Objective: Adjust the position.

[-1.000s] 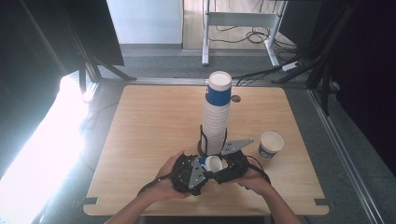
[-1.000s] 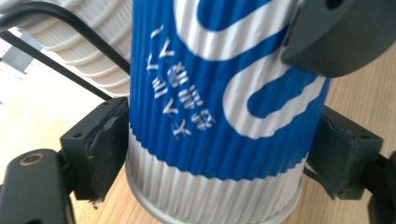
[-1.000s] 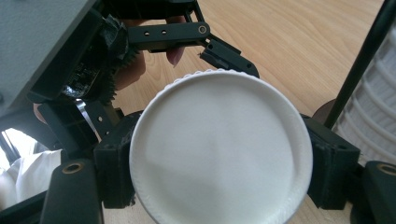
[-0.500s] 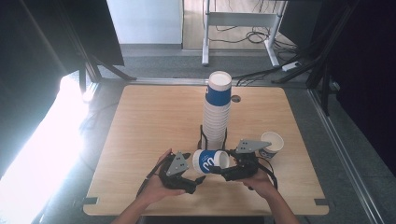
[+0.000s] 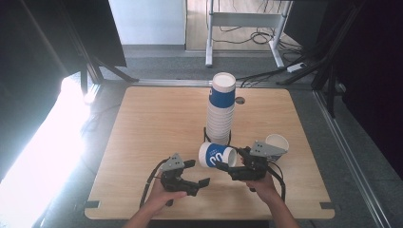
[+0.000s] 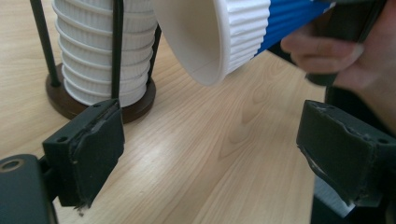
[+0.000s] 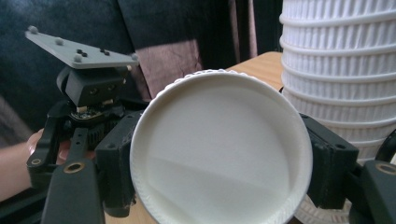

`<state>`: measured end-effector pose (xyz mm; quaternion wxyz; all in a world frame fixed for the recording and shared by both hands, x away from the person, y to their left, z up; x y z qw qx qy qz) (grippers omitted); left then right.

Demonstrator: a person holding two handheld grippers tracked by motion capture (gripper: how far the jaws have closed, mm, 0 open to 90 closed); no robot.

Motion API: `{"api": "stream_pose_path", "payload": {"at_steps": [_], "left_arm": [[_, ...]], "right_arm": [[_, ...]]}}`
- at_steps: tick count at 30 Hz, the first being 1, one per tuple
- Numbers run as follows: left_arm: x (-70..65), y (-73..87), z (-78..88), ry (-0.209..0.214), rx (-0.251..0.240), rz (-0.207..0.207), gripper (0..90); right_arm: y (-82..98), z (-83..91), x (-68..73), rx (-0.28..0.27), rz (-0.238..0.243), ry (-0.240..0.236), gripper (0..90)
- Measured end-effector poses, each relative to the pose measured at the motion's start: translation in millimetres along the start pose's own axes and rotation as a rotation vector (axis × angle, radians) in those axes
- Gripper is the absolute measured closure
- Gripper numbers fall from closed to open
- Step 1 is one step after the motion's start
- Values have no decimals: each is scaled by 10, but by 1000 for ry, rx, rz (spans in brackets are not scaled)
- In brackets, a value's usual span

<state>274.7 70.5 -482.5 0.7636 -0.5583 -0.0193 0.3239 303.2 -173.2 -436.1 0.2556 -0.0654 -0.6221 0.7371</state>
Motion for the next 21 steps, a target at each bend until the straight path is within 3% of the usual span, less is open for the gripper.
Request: {"api": "stream_pose_path", "payload": {"at_steps": [4,14,17,21], "left_arm": [[19,-8,-19,49,-33,82,84],[45,-30,-81,157,-86,240,84],[48,-32,-95,176,-90,268,84],[47,-36,-95,172,-91,268,85]], "right_arm": [[32,-4,5,-31,4,15,265],[120,-30,29,-82,13,36,265],[134,-27,28,-102,16,42,265],[158,-31,32,-105,25,47,265]]}}
Point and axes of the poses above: each handheld gripper's, and its own axes: z roughly backward along the jaws, y roughly out of its underside, x roughly to its left, the point moved 2 cm from there along -z, roughly forward along the jaws
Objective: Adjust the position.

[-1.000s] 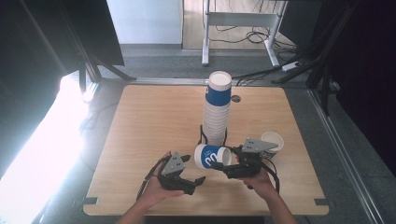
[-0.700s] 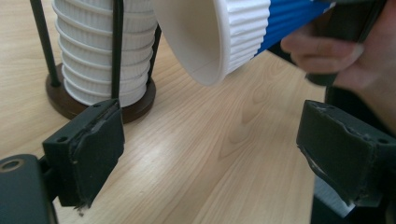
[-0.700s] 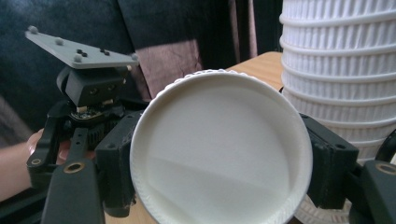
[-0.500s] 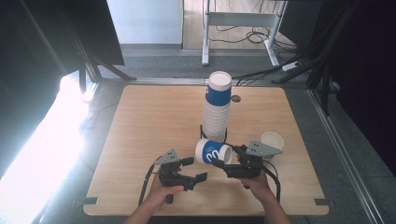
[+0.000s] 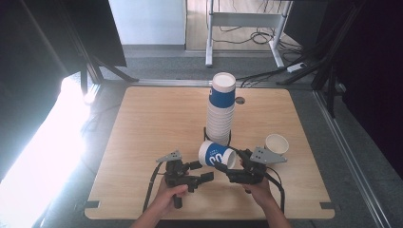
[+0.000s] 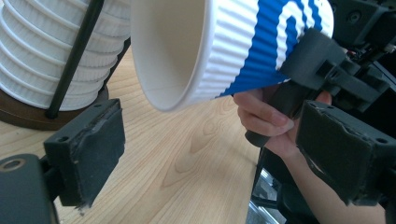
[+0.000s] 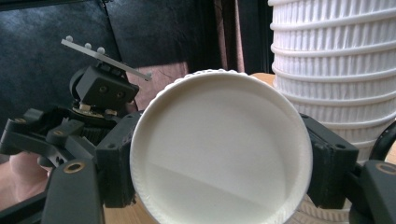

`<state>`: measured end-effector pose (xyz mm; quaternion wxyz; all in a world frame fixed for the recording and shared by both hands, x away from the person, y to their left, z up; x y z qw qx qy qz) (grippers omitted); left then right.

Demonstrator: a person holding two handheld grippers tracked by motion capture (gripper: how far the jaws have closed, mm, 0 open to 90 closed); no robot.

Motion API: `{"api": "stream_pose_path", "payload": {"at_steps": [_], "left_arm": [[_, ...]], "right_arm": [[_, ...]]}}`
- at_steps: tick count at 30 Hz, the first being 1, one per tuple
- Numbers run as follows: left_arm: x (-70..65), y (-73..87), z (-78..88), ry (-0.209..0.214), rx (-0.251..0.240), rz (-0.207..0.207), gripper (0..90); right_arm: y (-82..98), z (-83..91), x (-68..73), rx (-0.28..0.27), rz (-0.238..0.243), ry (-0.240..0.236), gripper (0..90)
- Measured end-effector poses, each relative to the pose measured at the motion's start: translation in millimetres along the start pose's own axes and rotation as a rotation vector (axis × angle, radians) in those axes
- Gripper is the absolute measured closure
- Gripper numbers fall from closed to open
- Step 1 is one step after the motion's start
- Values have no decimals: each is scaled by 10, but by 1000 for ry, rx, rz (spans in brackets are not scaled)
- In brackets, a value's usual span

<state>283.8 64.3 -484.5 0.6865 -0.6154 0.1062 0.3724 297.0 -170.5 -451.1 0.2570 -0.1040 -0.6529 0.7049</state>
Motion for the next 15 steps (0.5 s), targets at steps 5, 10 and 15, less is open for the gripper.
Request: {"api": "stream_pose_path", "payload": {"at_steps": [5,10,15], "left_arm": [[-1,-11,28,-62,-9,-49,94],[-41,-1,40,-164,8,-164,94],[-133,-3,53,-323,47,-359,94]], "right_arm": [[25,-2,2,11,0,-2,265],[24,-2,-7,17,-8,0,265],[15,7,-9,32,-13,-1,265]]}}
Point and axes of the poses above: each handheld gripper's, and its own axes: z roughly backward along the jaws, y roughly out of its underside, x roughly to its left, the point moved 2 cm from there along -z, roughly forward along the jaws
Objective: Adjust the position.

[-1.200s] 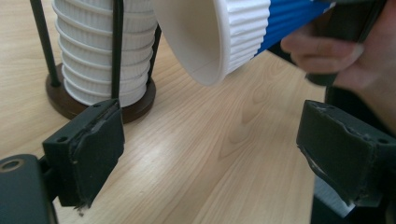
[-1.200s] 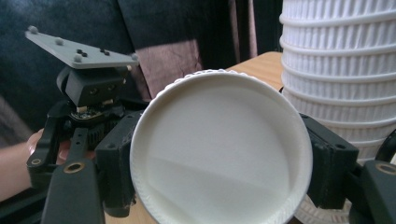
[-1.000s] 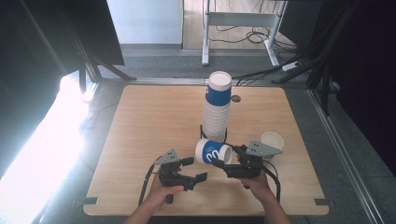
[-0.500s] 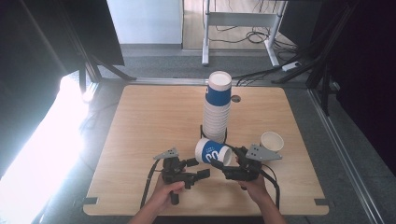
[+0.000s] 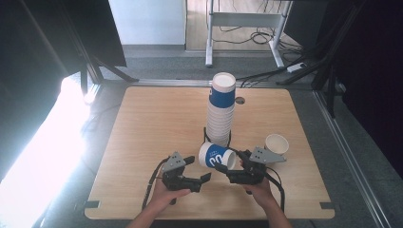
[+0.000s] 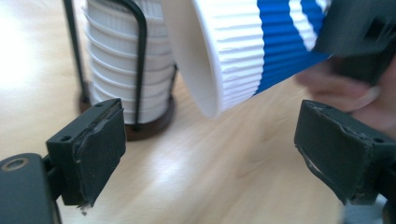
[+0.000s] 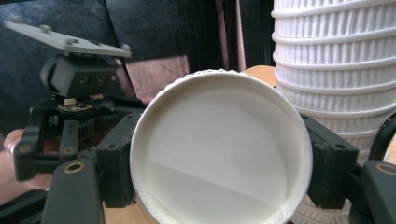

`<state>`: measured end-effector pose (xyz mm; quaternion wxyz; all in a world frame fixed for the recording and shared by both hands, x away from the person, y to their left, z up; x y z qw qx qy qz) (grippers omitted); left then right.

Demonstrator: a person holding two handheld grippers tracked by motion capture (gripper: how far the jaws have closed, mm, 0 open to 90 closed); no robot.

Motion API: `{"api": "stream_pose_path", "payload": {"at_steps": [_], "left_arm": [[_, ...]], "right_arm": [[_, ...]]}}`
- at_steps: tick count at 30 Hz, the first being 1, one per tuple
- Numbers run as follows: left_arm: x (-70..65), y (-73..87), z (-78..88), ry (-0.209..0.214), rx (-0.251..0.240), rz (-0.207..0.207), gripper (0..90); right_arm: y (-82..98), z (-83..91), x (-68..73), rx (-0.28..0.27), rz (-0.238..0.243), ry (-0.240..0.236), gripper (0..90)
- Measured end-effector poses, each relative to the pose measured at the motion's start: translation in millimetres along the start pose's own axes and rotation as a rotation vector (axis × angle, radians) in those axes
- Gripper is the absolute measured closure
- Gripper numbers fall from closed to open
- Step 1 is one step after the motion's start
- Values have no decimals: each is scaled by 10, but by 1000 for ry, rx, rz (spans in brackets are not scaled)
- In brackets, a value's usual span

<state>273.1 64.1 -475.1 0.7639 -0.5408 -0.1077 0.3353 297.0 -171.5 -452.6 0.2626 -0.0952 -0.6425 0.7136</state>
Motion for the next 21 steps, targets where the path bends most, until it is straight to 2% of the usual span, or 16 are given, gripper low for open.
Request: {"api": "stream_pose_path", "payload": {"at_steps": [1,7,10,15,18,21], "left_arm": [[-19,-13,5,-29,5,-41,94],[-114,-79,11,-123,44,-233,90],[-141,-103,13,-154,61,-305,85],[-165,-151,8,-196,86,-401,83],[-186,-194,-8,-195,106,-455,76],[-200,-228,-25,-177,120,-480,75]], "right_arm": [[0,4,0,0,-3,-2,265],[27,-5,-2,11,-18,-16,265],[30,-14,-8,35,-22,-25,265],[3,-24,-18,68,-35,-30,265],[-8,-27,-24,87,-40,-36,265],[-9,-31,-30,104,-55,-39,265]]}}
Point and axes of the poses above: each handheld gripper's, and its own axes: z roughly backward along the jaws, y roughly out of its underside, x roughly to its left, the point moved 2 cm from there along -z, roughly forward along the jaws
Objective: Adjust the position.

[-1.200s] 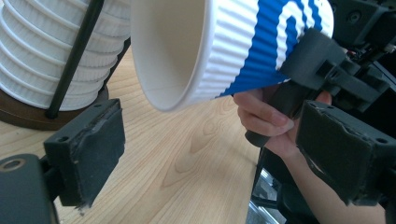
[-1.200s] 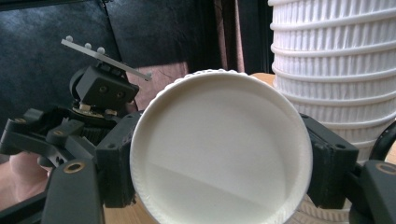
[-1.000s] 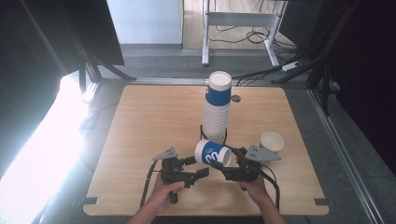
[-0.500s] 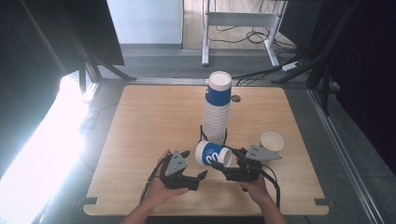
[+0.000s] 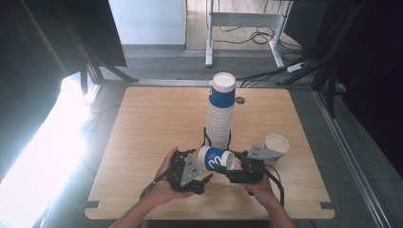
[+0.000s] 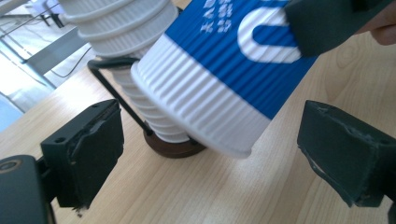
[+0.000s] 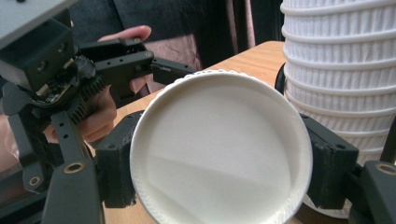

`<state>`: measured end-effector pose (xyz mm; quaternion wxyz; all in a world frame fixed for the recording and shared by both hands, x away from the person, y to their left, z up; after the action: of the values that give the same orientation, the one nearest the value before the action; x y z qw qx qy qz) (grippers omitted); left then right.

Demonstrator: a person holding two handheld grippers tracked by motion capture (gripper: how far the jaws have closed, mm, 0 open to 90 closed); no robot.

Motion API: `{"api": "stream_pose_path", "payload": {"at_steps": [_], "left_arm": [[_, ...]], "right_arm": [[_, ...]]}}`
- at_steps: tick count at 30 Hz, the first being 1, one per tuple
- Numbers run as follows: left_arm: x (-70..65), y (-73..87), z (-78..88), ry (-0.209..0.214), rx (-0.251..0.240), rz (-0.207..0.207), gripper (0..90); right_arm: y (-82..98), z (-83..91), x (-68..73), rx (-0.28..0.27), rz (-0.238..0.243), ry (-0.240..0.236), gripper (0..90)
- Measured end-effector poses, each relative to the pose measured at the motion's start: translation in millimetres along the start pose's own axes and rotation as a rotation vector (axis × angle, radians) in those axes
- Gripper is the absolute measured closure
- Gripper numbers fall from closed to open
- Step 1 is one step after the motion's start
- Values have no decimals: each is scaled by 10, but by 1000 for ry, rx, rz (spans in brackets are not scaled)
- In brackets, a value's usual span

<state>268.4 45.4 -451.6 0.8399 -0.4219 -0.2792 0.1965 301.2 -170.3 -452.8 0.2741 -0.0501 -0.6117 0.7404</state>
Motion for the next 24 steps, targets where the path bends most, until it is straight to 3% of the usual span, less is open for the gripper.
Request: {"api": "stream_pose_path", "payload": {"at_steps": [6,12,15,21,24], "left_arm": [[-5,-62,-41,19,27,-63,62],[36,-131,-68,32,32,-89,57],[35,-165,-94,36,46,-123,54],[19,-175,-169,69,69,-151,54],[8,-173,-199,64,80,-173,60]], "right_arm": [[-10,-32,-9,27,-19,-12,265],[-28,-68,-1,73,-26,-14,265],[-37,-86,1,85,-27,-20,265],[-64,-121,25,103,-35,-49,265],[-80,-127,27,109,-34,-52,265]]}}
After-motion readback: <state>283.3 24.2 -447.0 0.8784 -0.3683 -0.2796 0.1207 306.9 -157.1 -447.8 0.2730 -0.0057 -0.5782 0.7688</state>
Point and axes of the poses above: each handheld gripper's, and its own axes: z roughly backward along the jaws, y roughly out of its underside, x roughly to its left, the point moved 2 cm from there along -z, roughly forward along the jaws
